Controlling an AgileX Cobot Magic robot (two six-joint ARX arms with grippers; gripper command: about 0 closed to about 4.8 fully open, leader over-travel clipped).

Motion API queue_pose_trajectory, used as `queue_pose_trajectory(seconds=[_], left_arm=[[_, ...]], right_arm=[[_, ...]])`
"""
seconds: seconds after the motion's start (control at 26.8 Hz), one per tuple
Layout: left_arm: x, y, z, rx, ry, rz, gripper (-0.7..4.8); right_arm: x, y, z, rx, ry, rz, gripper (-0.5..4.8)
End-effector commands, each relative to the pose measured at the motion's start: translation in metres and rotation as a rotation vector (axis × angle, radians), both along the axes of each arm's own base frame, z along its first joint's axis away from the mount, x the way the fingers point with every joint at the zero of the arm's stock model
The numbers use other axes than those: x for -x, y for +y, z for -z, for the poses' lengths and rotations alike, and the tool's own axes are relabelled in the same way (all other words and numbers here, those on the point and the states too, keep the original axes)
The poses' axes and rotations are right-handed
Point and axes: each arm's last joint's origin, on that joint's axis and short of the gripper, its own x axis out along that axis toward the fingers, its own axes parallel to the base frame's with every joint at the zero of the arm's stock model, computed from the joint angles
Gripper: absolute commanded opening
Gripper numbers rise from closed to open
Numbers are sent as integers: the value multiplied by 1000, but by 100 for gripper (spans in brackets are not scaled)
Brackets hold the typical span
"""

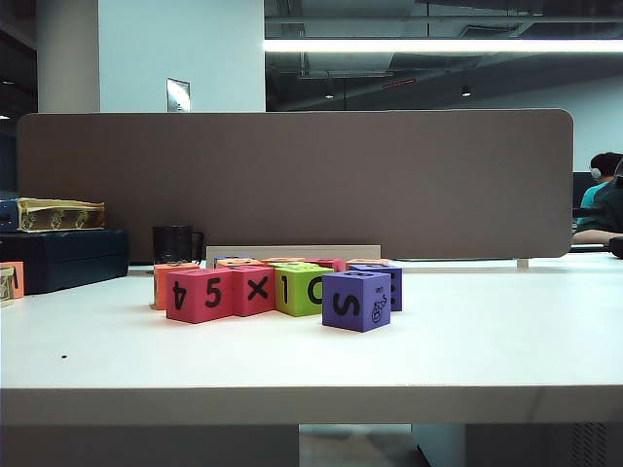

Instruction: Select the appropriate blocks from the scattered letter blocks on the table and arrange them in a row to spell out "23".

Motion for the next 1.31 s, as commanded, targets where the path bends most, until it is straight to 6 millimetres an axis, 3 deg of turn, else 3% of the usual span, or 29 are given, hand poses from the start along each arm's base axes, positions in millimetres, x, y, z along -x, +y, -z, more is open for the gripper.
queue_pose_trajectory(seconds=[0.04, 0.41, 0.82, 1.31], left_arm=[[0, 0, 0, 4, 7, 2, 17], [0, 0, 1, 4, 8, 2, 17], [0, 0, 1, 4, 9, 2, 17], [0, 0, 1, 4, 8, 2, 17]], right_arm=[[0, 0, -2, 0, -29, -3, -1], [1, 1, -6, -16, -44, -23, -1], [10, 1, -50, -29, -161, -23, -1], [33, 3, -89, -40, -118, -112, -1]])
